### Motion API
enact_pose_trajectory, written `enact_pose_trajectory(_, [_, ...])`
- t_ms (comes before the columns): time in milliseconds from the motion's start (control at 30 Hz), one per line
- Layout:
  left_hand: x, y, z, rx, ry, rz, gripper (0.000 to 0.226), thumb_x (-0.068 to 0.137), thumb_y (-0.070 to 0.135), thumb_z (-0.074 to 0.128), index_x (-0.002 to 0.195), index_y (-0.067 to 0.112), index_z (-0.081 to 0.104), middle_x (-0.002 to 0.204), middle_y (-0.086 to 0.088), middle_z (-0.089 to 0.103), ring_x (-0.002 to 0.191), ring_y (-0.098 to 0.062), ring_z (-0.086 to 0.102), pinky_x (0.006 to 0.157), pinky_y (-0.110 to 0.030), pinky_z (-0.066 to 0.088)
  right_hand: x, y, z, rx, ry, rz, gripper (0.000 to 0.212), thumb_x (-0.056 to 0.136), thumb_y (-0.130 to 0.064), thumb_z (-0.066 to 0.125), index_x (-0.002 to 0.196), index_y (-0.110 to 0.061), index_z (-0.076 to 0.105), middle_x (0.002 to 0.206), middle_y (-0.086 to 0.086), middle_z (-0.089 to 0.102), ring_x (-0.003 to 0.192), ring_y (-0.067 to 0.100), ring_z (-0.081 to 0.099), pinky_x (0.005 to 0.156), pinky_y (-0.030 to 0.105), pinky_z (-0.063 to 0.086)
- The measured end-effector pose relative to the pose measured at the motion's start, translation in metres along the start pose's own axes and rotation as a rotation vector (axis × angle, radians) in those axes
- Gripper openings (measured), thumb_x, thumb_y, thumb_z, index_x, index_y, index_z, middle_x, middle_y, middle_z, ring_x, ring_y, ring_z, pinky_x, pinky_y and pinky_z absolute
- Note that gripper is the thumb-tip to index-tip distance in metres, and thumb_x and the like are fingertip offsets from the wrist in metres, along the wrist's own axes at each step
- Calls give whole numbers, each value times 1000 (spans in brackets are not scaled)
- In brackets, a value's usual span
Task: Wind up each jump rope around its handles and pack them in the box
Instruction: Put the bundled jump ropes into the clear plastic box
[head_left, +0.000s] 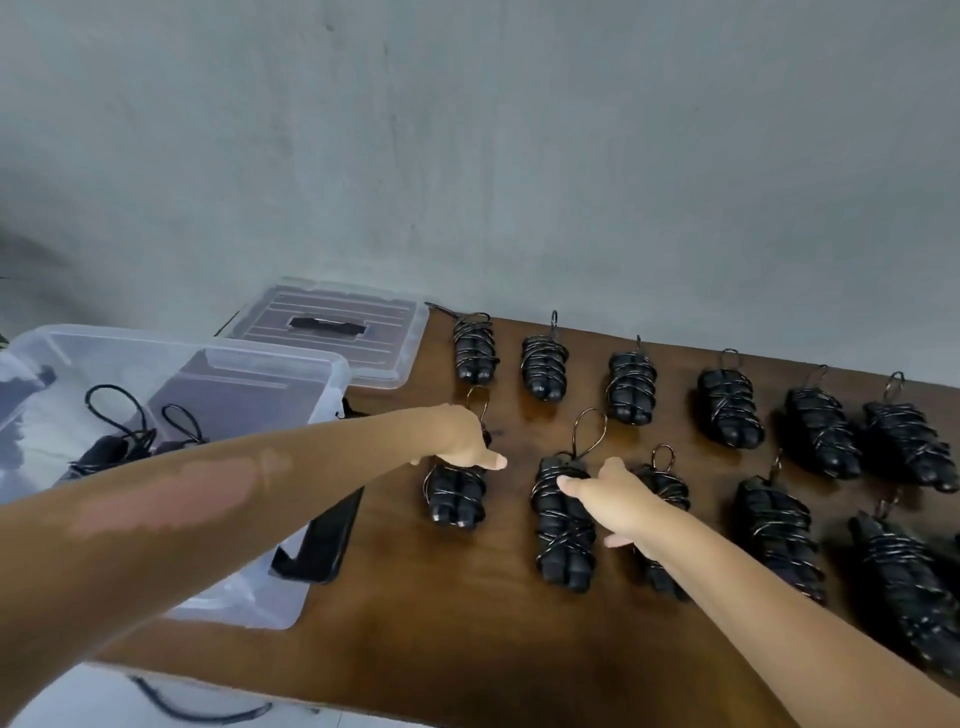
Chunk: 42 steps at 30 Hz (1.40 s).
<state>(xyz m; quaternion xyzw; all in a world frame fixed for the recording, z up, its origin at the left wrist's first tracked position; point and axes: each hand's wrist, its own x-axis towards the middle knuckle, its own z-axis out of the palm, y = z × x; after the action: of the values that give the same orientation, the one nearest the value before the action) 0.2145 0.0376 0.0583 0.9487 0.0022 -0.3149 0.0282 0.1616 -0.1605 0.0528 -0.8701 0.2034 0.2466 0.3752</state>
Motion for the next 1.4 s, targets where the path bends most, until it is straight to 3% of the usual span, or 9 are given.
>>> enact_pose_trajectory(133, [-3, 26, -10, -83, 24, -24, 80, 104, 64, 43, 140, -6, 53, 143, -21, 54, 123, -37, 63, 89, -32, 50, 15, 7, -1, 97, -114, 3, 73, 98, -41, 65, 150, -7, 26, 149, 11, 43, 129, 30, 50, 96, 44, 55])
enact_pose_trajectory(267, [8, 21, 8, -81, 83, -124, 91, 99, 61, 57, 157, -2, 28, 154, -21, 38, 141, -36, 43, 110, -41, 43, 31, 14, 2, 170, -192, 27, 63, 95, -41, 69, 141, -12, 37, 118, 1, 54, 108, 22, 56, 89, 42, 57])
enact_pose_trajectory(367, [18, 13, 14, -117, 124, -170, 90, 90, 56, 74, 149, 3, 32, 144, -21, 44, 130, -40, 53, 102, -44, 49, 40, 16, 6, 241, -208, 34, 55, 92, -39, 74, 132, -15, 46, 113, 2, 59, 108, 23, 59, 92, 46, 57])
enact_pose_trajectory(533, [13, 6, 5, -156, 142, -154, 74, 91, 47, 73, 139, 5, 36, 130, -21, 52, 96, -36, 58, 76, -42, 59, 47, 14, 12, 332, -248, -10, 48, 89, -33, 78, 126, -13, 53, 115, 6, 66, 99, 23, 65, 76, 39, 56])
enact_pose_trajectory(700, [-5, -6, -14, -241, 169, -94, 69, 93, 47, 72, 134, 8, 34, 103, -14, 56, 82, -34, 67, 63, -40, 64, 44, -2, 10, 453, -276, -48, 53, 81, -34, 85, 122, -12, 59, 116, 9, 71, 103, 29, 69, 85, 48, 59])
enact_pose_trajectory(900, [-43, -38, -54, -482, 221, 52, 75, 88, 42, 78, 142, 15, 34, 109, -11, 62, 89, -31, 71, 67, -45, 66, 13, -40, 1, 588, -302, -133, 30, 85, -26, 81, 110, -14, 72, 106, 9, 78, 103, 29, 72, 96, 52, 54])
enact_pose_trajectory(1033, [-82, -67, -83, -640, 248, 203, 55, 90, 32, 79, 133, 23, 46, 102, -3, 64, 83, -24, 72, 63, -41, 65, -15, -70, 1, 678, -306, -200, 32, 85, -22, 80, 115, -16, 71, 110, 7, 77, 108, 26, 70, 95, 52, 55])
enact_pose_trajectory(1167, [-108, -105, -100, -674, 271, 294, 48, 85, 31, 81, 123, 20, 53, 110, -10, 67, 94, -29, 76, 76, -53, 65, -47, -104, 6, 635, -292, -288, 31, 84, -25, 80, 112, -13, 74, 113, 10, 76, 109, 29, 71, 95, 52, 56])
enact_pose_trajectory(1400, [-136, -170, -99, -555, 315, 370, 29, 92, 39, 75, 102, 13, 68, 92, -5, 74, 75, -10, 67, 76, -28, 53, -96, -158, 32, 558, -300, -429, 32, 87, -27, 76, 112, -8, 76, 114, 12, 76, 116, 33, 67, 100, 55, 54])
